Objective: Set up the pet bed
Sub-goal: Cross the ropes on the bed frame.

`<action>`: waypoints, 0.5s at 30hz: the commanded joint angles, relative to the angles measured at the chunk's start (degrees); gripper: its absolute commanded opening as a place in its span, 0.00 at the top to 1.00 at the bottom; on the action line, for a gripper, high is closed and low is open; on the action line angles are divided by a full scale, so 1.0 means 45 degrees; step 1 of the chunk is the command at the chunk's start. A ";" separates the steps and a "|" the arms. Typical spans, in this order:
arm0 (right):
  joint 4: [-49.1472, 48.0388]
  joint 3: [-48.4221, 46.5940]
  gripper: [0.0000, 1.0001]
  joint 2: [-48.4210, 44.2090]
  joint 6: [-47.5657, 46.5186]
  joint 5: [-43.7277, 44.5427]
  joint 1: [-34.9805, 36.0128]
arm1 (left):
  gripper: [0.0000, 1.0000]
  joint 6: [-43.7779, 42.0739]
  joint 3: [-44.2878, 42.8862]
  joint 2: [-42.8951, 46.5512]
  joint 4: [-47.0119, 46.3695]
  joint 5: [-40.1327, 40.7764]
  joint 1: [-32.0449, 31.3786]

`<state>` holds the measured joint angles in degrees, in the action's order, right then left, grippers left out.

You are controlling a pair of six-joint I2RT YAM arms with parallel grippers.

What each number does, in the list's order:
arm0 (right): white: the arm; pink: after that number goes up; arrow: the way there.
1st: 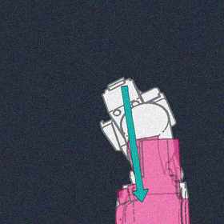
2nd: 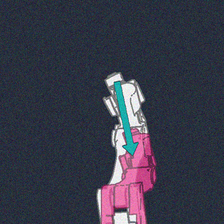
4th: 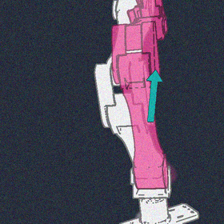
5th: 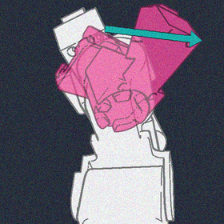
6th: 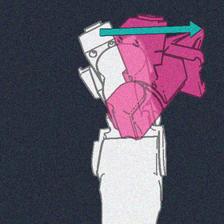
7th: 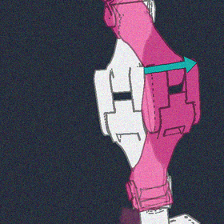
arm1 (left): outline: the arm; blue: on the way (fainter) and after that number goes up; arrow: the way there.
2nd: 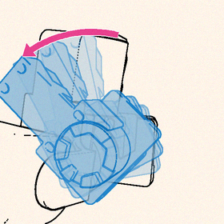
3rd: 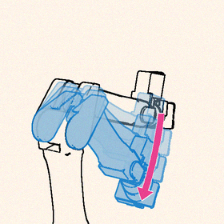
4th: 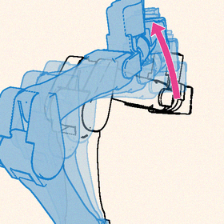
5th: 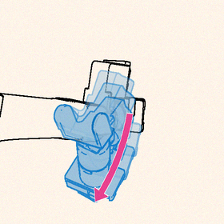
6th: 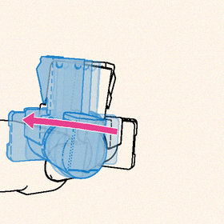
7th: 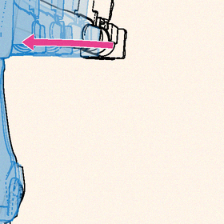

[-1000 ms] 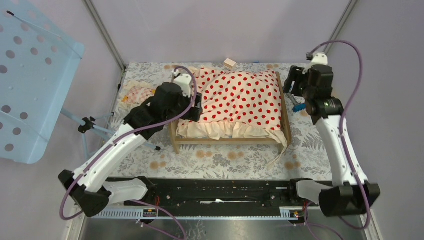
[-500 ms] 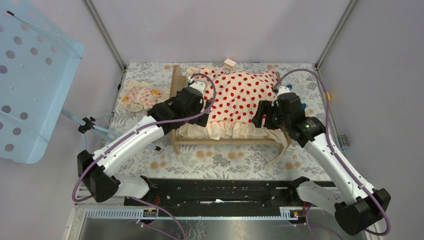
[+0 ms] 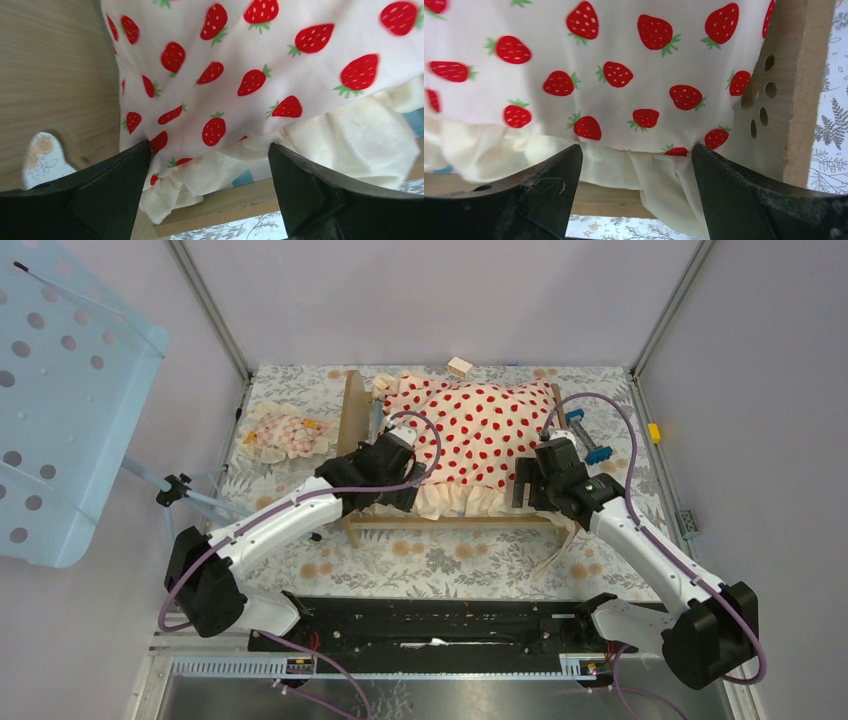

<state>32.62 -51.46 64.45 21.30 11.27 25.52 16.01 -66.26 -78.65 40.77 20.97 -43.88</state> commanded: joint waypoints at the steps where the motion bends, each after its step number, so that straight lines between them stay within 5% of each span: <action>1: -0.0840 0.0506 0.14 0.0299 0.0011 0.0794 0.0072 | 0.07 0.0433 0.0679 0.0070 -0.0796 0.0092 0.0017; 6: -0.1146 0.0653 0.35 0.0268 0.0062 0.0895 0.0072 | 0.32 0.0727 0.1105 0.0132 -0.0956 -0.0232 0.0024; 12: -0.1120 0.0374 0.72 -0.0635 0.0145 0.0874 0.0082 | 0.82 0.0739 0.0898 0.0653 -0.0818 -0.0856 0.0024; 15: -0.0965 0.0140 0.83 -0.1032 0.0136 0.0880 0.0071 | 1.00 0.0673 0.0447 0.1047 -0.0467 -0.1179 0.0025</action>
<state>28.99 -48.82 62.96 21.47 13.08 25.52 18.98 -61.28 -78.19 38.96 18.31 -43.86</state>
